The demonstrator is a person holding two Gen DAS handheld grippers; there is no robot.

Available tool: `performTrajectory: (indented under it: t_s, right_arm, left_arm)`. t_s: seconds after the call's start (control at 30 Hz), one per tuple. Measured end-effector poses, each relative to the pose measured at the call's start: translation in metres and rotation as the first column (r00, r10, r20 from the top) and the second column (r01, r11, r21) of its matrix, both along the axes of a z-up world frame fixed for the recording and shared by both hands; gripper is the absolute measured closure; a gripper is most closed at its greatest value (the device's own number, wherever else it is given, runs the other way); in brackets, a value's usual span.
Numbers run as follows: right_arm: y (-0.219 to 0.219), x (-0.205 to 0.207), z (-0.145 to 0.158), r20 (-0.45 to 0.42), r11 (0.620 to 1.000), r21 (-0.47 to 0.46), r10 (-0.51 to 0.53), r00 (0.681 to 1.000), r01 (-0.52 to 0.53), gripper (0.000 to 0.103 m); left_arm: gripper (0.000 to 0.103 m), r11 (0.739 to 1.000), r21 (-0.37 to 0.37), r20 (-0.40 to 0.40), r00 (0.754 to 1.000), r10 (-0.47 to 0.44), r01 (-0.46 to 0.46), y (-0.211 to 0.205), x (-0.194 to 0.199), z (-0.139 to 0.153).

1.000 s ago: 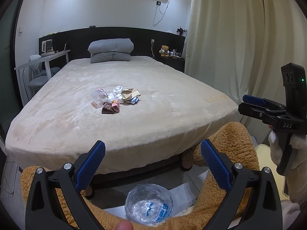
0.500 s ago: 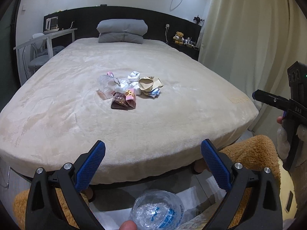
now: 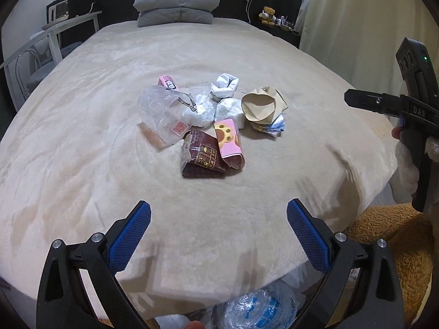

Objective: Collect trash
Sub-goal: 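Reach the left tool to the brown wrapper while the right tool grasps the tan paper bag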

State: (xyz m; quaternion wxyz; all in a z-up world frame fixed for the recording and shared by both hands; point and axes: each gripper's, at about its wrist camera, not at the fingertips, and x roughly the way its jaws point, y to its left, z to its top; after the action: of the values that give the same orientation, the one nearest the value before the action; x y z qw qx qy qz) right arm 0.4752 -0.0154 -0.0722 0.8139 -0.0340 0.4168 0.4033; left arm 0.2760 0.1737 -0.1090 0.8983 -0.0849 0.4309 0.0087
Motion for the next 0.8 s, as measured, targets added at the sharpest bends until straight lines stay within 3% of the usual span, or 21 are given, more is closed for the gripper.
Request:
performTrajectory:
  t_s: [0.3,0.43,0.53,0.73,0.8]
  right_arm:
    - [0.062,0.056,-0.044,-0.097,0.995,-0.030,0.095,0.991,-0.098,0.004]
    - [0.075,0.064,-0.060,-0.103,0.990,-0.048,0.127,0.987,-0.132,0.004]
    - [0.077,0.067,-0.065,-0.095,0.988,-0.053,0.139,0.986,-0.145,0.004]
    - [0.078,0.070,-0.069,-0.113,0.988,-0.017,0.147,0.983,-0.150,0.004]
    - [0.079,0.067,-0.069,-0.097,0.986,-0.024,0.163,0.982,-0.166,0.012]
  left_arm:
    - [0.008,0.999,0.010,-0.079,0.996,-0.052,0.053,0.022,0.063,-0.034]
    - [0.018,0.994,0.043,-0.094,0.991,-0.100,0.104,0.020,0.078,-0.048]
    - [0.024,0.988,0.074,-0.078,0.989,-0.128,0.134,0.022,0.080,-0.054]
    - [0.026,0.966,0.146,-0.046,0.977,-0.210,0.214,0.015,0.073,-0.057]
    - [0.028,0.960,0.156,-0.043,0.972,-0.229,0.233,0.013,0.071,-0.057]
